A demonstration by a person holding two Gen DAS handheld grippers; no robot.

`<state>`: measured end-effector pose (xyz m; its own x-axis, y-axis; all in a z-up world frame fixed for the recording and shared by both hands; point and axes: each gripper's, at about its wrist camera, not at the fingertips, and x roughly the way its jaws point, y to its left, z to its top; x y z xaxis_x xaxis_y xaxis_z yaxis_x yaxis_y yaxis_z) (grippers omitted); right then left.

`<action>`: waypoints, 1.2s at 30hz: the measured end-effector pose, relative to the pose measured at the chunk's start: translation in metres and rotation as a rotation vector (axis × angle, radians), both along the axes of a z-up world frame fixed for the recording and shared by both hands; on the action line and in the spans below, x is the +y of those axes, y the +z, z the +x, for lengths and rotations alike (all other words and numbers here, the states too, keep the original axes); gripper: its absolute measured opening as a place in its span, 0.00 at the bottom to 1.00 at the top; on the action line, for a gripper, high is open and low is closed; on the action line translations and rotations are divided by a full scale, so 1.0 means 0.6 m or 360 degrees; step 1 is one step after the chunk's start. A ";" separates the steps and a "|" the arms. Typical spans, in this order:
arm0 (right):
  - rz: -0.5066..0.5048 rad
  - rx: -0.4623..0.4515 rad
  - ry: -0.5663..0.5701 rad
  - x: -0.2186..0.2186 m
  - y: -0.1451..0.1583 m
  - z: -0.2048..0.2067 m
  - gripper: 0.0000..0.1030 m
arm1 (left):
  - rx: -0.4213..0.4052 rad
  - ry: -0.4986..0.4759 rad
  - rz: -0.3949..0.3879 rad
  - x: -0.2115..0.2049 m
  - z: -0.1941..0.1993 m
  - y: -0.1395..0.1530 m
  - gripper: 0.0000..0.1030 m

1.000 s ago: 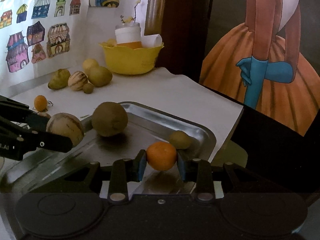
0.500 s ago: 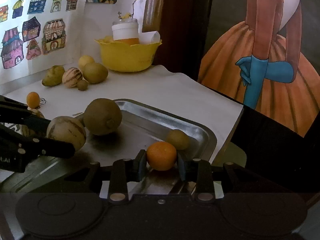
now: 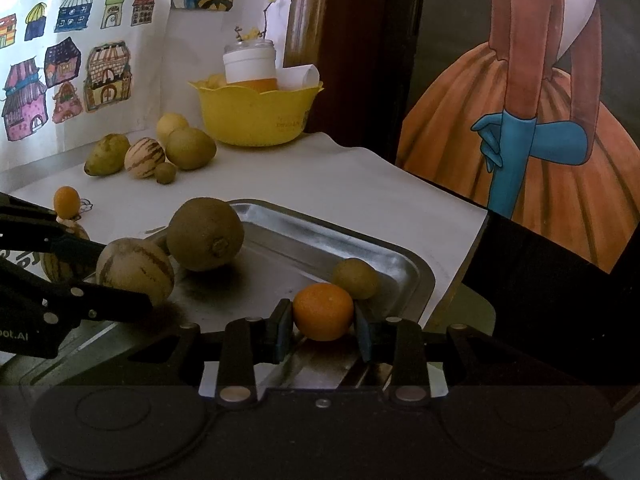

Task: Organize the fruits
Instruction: 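Carry the pepino and the orange over the metal tray with both tools, then open both tools to release the pepino and orange into the tray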

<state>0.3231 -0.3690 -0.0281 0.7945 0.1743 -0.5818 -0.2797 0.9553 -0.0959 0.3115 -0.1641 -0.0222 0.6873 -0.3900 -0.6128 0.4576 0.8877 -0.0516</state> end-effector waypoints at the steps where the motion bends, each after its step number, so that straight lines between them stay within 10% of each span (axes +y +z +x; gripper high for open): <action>1: 0.0002 0.0001 0.0000 0.000 -0.001 0.000 0.34 | -0.0003 0.0000 0.0005 -0.001 0.000 0.000 0.49; 24: 0.0041 0.0048 -0.0002 -0.003 0.005 -0.001 0.36 | 0.0013 0.0012 0.0093 -0.004 -0.010 -0.006 0.53; 36: 0.0068 -0.0032 -0.0006 -0.006 0.055 -0.057 0.67 | -0.0016 0.0110 0.0035 0.027 -0.063 0.059 0.83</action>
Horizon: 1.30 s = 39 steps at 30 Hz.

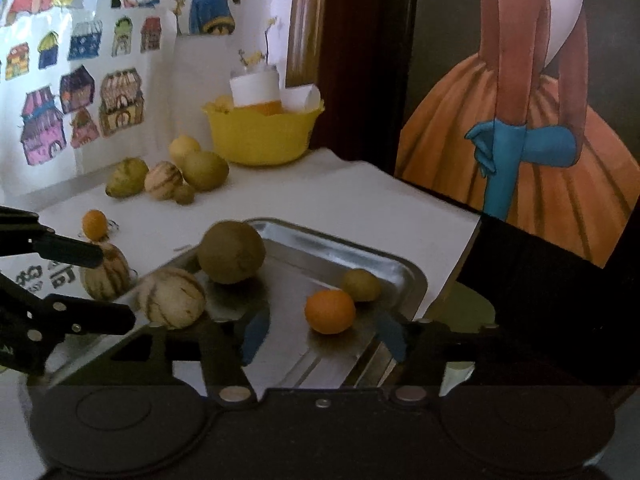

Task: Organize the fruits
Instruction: 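Open both tools to release the pepino and orange into the tray, then withdraw both open tools from the tray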

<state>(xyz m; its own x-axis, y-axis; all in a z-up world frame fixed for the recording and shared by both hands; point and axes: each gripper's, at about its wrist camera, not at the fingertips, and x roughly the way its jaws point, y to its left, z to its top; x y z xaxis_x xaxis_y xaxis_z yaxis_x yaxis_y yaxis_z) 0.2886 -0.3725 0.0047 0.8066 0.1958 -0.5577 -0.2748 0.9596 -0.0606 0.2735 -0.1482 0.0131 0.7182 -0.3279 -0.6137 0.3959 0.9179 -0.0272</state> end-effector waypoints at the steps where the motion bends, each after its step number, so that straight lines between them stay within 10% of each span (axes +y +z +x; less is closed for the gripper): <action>1: 0.0003 -0.0012 0.0000 0.000 0.006 -0.008 0.70 | -0.0007 0.0016 -0.0007 0.004 -0.006 0.005 0.85; 8: -0.0002 -0.0055 -0.0017 0.006 0.040 -0.074 0.99 | -0.0056 0.0102 -0.0027 0.034 -0.049 0.041 0.99; 39: -0.0046 0.0226 0.0282 0.191 0.041 -0.290 0.99 | 0.0177 0.0293 -0.0089 0.219 -0.204 0.016 1.00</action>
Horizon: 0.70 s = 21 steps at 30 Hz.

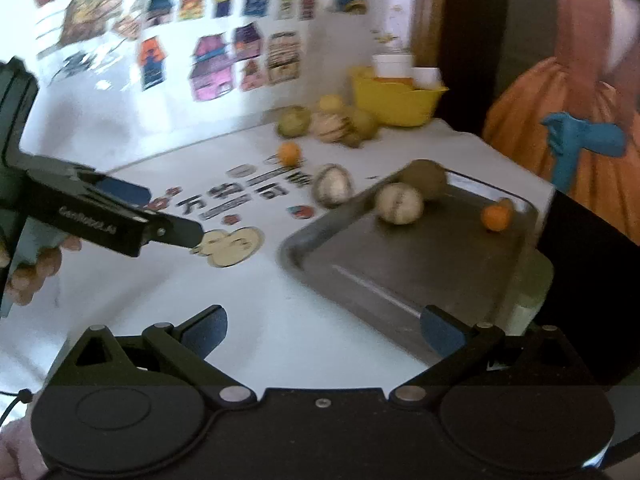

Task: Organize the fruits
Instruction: 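Withdraw both open tools from the tray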

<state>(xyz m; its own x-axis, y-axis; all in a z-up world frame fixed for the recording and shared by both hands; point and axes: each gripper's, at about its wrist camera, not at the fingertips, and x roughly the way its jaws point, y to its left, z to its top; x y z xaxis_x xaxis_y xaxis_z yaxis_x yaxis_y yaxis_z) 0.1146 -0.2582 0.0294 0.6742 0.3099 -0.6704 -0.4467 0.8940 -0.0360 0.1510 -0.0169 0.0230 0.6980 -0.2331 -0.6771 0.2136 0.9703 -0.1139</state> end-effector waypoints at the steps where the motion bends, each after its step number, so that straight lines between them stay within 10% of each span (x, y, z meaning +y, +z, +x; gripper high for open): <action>1: -0.0015 -0.0003 0.0028 0.011 0.000 -0.001 0.99 | 0.0006 0.0013 0.0001 0.008 -0.002 -0.001 1.00; 21: -0.0169 -0.0065 0.0414 0.160 -0.031 0.051 0.99 | 0.0121 0.0295 0.0080 0.150 0.024 -0.020 1.00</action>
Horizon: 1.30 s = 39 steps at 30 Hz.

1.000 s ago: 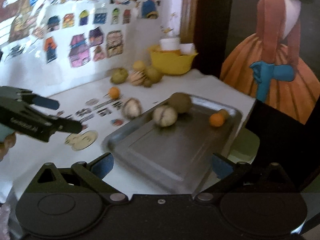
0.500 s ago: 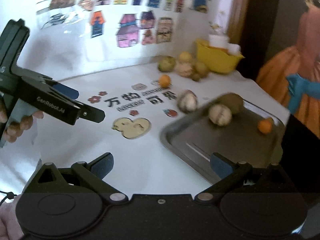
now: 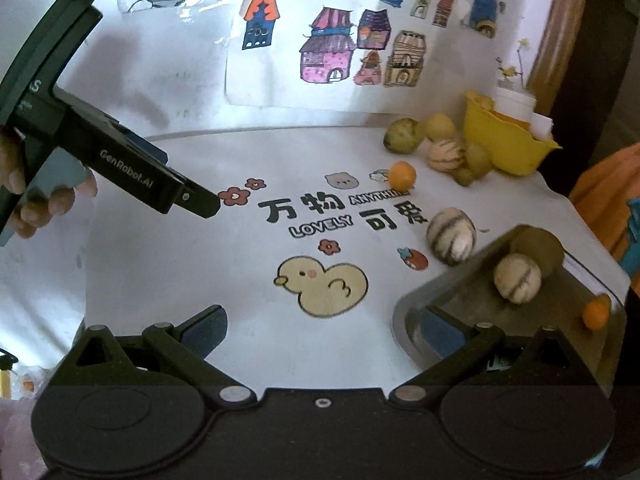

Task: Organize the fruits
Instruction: 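Withdraw both open tools from the tray, then grasp an orange on the cloth with the left tool while the right tool grasps a striped pepino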

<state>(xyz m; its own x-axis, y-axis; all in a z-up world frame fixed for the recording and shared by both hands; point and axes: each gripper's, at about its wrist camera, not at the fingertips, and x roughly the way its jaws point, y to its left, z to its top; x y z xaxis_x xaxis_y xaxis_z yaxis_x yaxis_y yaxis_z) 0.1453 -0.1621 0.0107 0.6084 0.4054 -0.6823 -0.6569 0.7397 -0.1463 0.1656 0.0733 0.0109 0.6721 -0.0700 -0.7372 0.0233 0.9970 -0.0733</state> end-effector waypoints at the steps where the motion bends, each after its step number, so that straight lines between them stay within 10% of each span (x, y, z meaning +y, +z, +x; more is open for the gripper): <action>1: 0.0000 -0.0001 0.0007 0.003 -0.001 0.006 0.99 | 0.0001 0.0001 0.0003 0.001 0.005 -0.001 1.00; 39: -0.0038 -0.0140 -0.0149 -0.023 -0.043 0.213 0.99 | -0.0231 -0.0182 -0.0059 -0.094 0.255 -0.020 1.00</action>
